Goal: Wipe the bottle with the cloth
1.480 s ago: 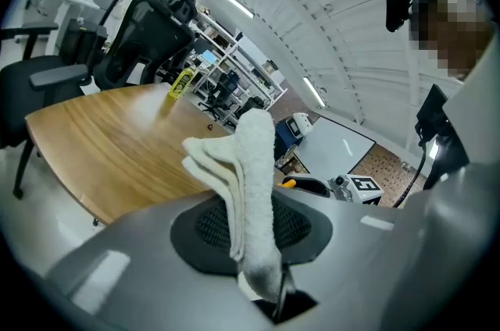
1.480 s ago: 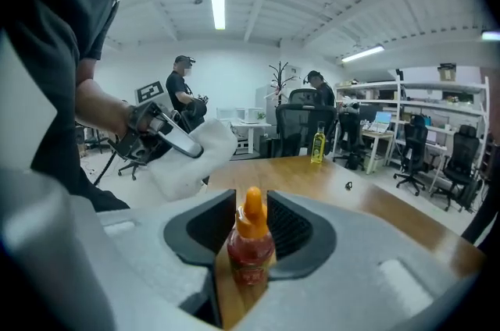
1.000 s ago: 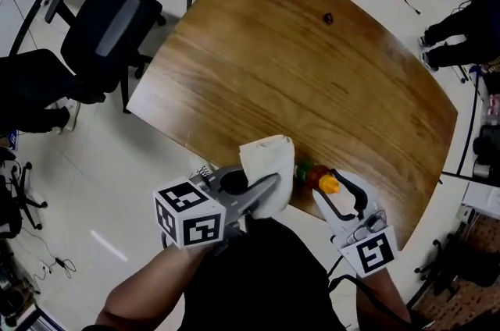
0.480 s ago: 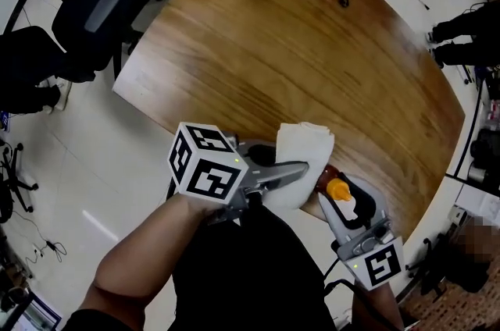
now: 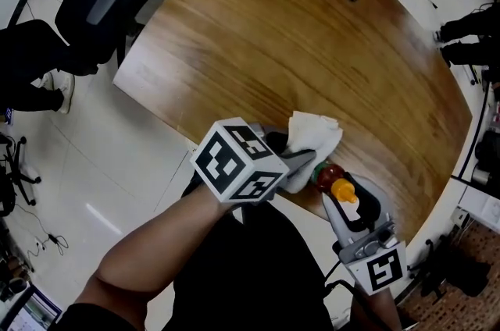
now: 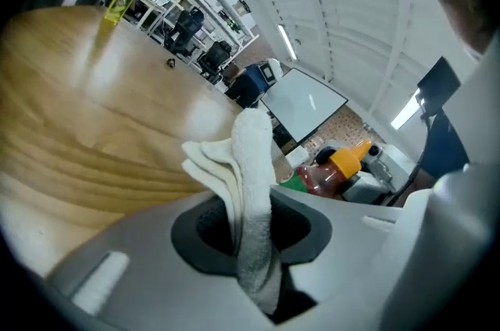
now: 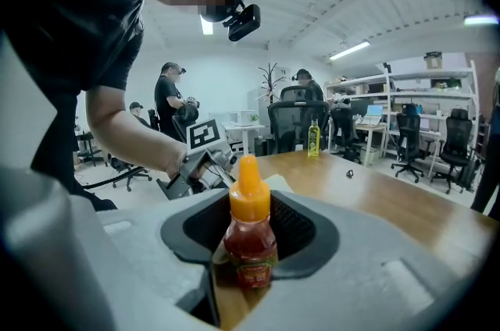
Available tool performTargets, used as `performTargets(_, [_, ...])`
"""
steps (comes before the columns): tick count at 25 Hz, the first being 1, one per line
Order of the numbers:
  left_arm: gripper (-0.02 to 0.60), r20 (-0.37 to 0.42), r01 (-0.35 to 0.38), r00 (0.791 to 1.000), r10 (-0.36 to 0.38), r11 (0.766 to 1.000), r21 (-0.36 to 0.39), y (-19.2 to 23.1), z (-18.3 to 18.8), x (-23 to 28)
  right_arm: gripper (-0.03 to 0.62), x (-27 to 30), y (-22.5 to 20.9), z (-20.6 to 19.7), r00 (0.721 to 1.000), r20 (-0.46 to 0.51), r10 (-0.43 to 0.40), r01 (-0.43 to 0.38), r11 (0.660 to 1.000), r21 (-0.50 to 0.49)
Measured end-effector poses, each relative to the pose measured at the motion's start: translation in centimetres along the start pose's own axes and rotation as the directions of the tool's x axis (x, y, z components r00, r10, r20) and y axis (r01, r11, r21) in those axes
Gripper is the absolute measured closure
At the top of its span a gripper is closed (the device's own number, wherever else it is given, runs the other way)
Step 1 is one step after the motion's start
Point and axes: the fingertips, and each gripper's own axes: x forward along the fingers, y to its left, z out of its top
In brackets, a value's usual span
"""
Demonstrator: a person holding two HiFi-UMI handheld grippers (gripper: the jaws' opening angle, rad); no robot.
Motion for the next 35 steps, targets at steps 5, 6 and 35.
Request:
performTargets(5, [0.486, -0.088, -0.173, 0.978, 0.188, 0.973, 0.152, 1.6, -1.0, 1.1, 0.456, -0.1, 0.0, -0.1, 1.000, 0.002, -0.009, 0.009, 1.000, 0.001])
performTargets(6, [0.488, -0.098, -0.195, 0.972, 0.213, 0.966, 0.170, 1.8, -1.1, 1.2, 0.456, -0.1, 0.0, -0.1, 1.000, 0.002, -0.010, 0.010, 1.000, 0.000])
performTargets(35, [0.483, 0.808, 0.370, 0.506, 0.302, 0.770, -0.520, -5.7, -3.8, -3.9, 0.454, 0.0, -0.3, -0.1, 0.999, 0.004, 0.038, -0.038, 0.999, 0.012])
